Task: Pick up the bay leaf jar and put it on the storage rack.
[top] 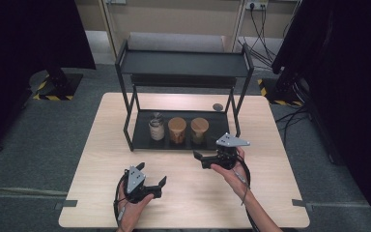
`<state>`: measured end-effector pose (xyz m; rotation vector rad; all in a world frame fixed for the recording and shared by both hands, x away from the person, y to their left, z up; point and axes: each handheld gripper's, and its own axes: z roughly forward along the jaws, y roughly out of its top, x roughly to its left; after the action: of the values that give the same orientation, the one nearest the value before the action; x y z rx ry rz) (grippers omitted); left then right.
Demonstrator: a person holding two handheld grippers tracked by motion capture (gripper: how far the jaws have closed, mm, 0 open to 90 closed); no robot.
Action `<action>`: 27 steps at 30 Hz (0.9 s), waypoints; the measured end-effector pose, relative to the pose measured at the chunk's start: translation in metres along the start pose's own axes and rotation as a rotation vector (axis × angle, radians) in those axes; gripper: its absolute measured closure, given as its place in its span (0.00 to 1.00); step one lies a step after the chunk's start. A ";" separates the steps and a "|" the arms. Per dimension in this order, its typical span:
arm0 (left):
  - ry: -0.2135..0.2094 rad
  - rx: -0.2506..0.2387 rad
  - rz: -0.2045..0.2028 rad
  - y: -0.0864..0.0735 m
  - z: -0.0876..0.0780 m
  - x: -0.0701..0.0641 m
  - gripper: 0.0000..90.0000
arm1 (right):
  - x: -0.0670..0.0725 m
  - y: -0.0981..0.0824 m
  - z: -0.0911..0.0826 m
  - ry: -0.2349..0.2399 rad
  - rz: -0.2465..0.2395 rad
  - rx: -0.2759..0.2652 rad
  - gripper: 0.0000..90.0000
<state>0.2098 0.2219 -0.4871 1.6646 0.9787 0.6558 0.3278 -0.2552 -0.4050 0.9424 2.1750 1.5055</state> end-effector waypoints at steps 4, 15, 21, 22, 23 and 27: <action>0.000 0.000 -0.001 0.000 0.000 0.000 0.03 | 0.001 -0.002 -0.002 0.002 -0.002 -0.003 0.07; -0.001 -0.001 -0.002 0.000 0.000 0.000 0.03 | 0.004 -0.008 -0.006 0.017 -0.003 -0.008 0.07; -0.001 -0.001 -0.004 0.000 0.000 0.001 0.03 | 0.006 -0.012 -0.008 0.027 -0.002 -0.011 0.07; -0.001 -0.001 -0.004 0.000 0.000 0.001 0.03 | 0.007 -0.012 -0.008 0.028 -0.001 -0.012 0.07; -0.001 -0.001 -0.004 0.000 0.000 0.001 0.03 | 0.007 -0.013 -0.009 0.029 -0.001 -0.011 0.07; -0.002 -0.001 -0.004 0.000 0.000 0.001 0.03 | 0.008 -0.015 -0.010 0.031 0.001 -0.012 0.07</action>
<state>0.2099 0.2225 -0.4873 1.6615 0.9803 0.6520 0.3109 -0.2606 -0.4144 0.9226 2.1847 1.5425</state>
